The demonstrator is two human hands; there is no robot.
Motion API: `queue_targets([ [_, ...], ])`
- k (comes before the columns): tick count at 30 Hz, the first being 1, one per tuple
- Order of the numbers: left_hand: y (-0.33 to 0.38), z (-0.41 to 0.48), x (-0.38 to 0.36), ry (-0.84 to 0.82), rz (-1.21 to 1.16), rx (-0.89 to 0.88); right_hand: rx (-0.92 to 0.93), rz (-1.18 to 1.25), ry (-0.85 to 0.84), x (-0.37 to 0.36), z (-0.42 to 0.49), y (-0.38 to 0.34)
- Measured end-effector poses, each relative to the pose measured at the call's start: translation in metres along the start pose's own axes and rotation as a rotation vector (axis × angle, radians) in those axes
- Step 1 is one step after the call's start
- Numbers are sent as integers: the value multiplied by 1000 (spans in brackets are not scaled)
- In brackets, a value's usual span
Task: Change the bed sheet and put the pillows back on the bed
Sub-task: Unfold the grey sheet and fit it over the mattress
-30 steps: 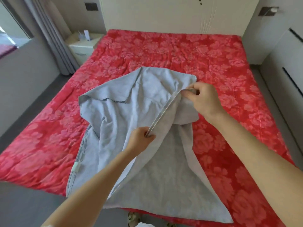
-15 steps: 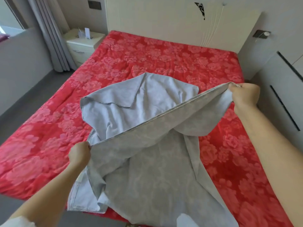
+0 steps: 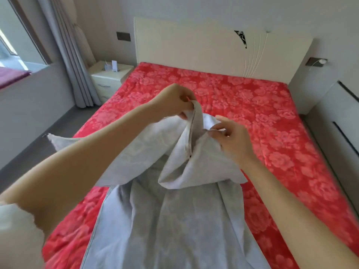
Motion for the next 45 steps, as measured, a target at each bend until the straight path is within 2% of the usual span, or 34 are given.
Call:
queue_targets([
  [4, 21, 23, -30, -62, 16, -42, -22, 258, 38, -4, 21, 3],
  [7, 1, 43, -39, -51, -42, -16, -73, 320, 46, -1, 31, 32],
  [9, -32, 56, -43, 6, 60, 17, -145, 338, 60, -1, 33, 56],
  [14, -152, 61, -95, -71, 421, 291, -328, 381, 137, 7, 26, 114],
  [17, -200, 54, -125, -25, 399, 468, -393, 374, 136, 15, 16, 142],
  [19, -216, 47, -153, -74, 374, 530, -460, 375, 181, 24, 3, 161],
  [21, -219, 37, -183, -134, 406, 504, -530, 378, 251, 35, -13, 174],
  [25, -210, 21, -216, -90, 766, 298, -636, 419, 353, 59, -47, 177],
  [29, -213, 14, -227, -84, 738, 211, -795, 495, 418, 75, -105, 177],
  [31, -221, 5, -229, -154, 701, 218, -928, 455, 367, 73, -143, 185],
  [33, -239, -12, -236, -318, 748, 261, -1125, 363, 224, 57, -191, 201],
  [36, -270, -39, -241, -538, 678, 424, -1436, 303, -19, 21, -261, 222],
  [38, -282, -50, -240, -603, 559, 575, -1564, 298, -141, 0, -286, 235],
  [40, -291, -35, -232, -556, 475, 714, -1628, 299, -235, -18, -281, 245],
  [42, -281, 20, -210, -405, 355, 781, -1581, 362, -228, -32, -223, 267],
  [43, -264, 60, -193, -303, 264, 771, -1495, 424, -138, -31, -170, 282],
  [45, -188, 168, -125, 65, 159, 578, -1139, 521, 138, 9, 7, 293],
])
Point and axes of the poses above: each hand's wrist, its own z-axis towards the middle knuckle, its own x-axis out of the back of the hand, y = z × x, the point moved 8 cm from there along z, towards the middle knuckle, and after that the axes turned 13 degrees about x, right-handed, at the moved point
